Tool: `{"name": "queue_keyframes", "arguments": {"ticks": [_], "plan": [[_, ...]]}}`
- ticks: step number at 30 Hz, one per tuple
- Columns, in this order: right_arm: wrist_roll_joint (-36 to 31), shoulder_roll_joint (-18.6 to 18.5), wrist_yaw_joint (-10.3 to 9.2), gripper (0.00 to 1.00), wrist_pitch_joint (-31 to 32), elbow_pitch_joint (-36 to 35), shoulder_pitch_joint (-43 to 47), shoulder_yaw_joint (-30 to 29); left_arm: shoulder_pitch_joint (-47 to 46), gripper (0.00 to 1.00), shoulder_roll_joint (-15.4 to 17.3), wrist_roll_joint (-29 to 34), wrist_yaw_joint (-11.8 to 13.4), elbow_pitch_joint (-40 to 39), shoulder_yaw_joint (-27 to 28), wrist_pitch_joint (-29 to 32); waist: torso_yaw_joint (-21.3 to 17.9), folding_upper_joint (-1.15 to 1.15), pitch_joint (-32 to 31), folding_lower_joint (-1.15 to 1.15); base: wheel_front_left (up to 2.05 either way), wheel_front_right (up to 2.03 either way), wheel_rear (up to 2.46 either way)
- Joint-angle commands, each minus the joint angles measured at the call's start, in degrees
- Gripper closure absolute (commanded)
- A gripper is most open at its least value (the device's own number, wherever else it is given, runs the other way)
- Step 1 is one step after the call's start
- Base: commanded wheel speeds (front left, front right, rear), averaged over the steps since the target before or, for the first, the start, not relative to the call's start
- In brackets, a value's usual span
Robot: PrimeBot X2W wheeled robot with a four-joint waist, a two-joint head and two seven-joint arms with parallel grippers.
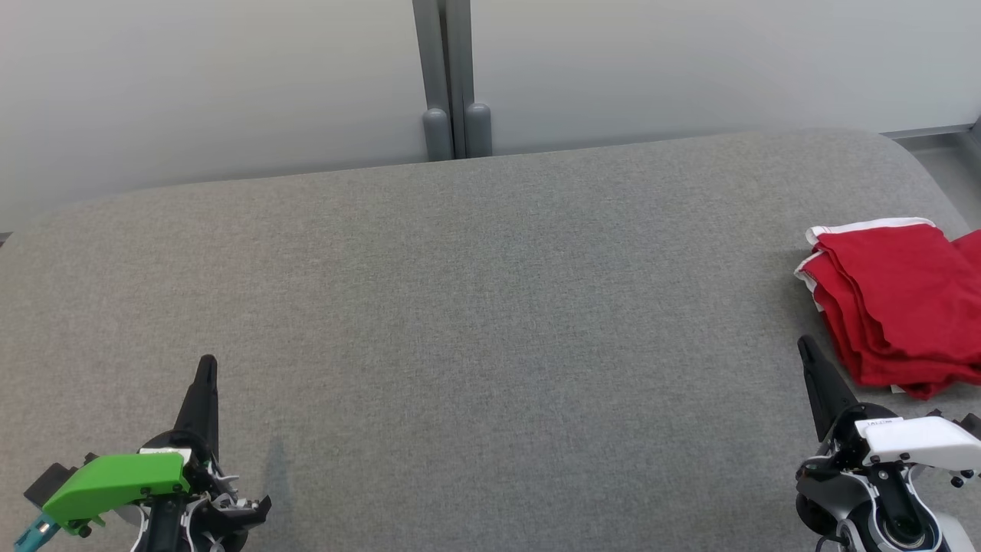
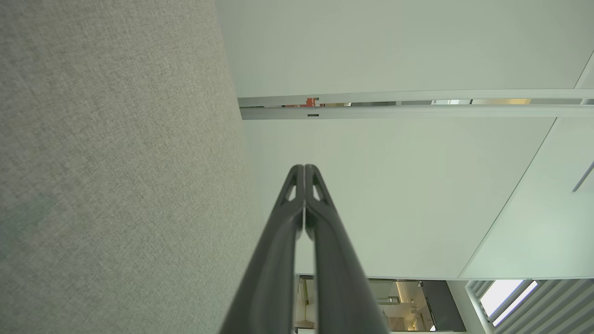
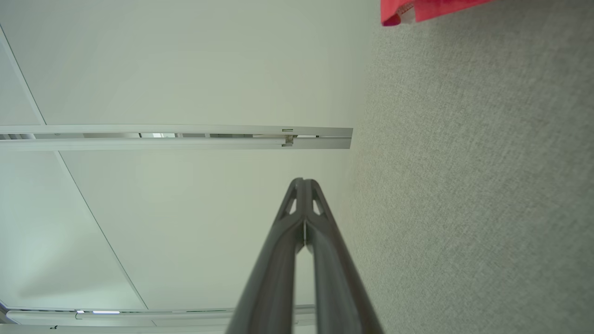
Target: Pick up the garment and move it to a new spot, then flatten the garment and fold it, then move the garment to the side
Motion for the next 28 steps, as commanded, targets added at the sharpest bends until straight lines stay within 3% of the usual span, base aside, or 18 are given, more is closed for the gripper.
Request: {"name": "queue_keyframes", "arguments": {"ticks": [1, 28], "plan": [[0.20, -0.30, -0.02, 1.00, 0.07, -0.18, 0.60, -0.09, -0.40, 1.00, 0.38, -0.17, 0.12, -0.05, 0.12, 0.20, 0.00, 0.00, 0.00, 0.00, 0.00, 0.00, 0.00], [0.20, -0.30, -0.02, 1.00, 0.08, -0.19, 0.61, -0.08, -0.40, 1.00, 0.38, -0.17, 0.12, -0.05, 0.12, 0.19, 0.00, 0.00, 0.00, 0.00, 0.00, 0.00, 0.00]]}}
